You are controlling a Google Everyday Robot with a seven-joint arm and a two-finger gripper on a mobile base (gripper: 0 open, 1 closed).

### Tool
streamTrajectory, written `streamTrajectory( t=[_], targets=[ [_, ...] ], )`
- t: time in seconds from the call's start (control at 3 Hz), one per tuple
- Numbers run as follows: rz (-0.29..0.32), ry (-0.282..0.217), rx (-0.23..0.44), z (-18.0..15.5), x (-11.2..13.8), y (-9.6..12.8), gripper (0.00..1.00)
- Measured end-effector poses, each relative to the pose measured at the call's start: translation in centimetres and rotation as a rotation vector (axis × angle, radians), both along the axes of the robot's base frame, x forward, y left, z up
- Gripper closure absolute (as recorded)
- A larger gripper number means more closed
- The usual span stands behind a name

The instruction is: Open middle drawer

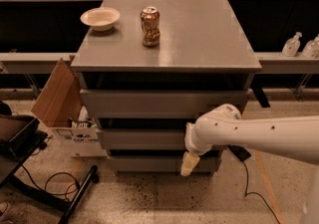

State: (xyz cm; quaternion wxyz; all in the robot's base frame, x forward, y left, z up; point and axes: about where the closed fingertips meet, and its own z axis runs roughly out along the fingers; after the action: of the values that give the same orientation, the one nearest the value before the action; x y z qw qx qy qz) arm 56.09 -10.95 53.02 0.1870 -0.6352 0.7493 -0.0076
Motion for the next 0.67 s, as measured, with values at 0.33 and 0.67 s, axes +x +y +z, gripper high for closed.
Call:
streamTrajectory(
  t=[0.33,0.67],
  targets=[
    [0.044,-0.020,-0.069,-2.6,2.1,0.2,0.00],
    [0.069,-0.045,-0.159,-4.9,4.4,-0.1,0.00]
  ],
)
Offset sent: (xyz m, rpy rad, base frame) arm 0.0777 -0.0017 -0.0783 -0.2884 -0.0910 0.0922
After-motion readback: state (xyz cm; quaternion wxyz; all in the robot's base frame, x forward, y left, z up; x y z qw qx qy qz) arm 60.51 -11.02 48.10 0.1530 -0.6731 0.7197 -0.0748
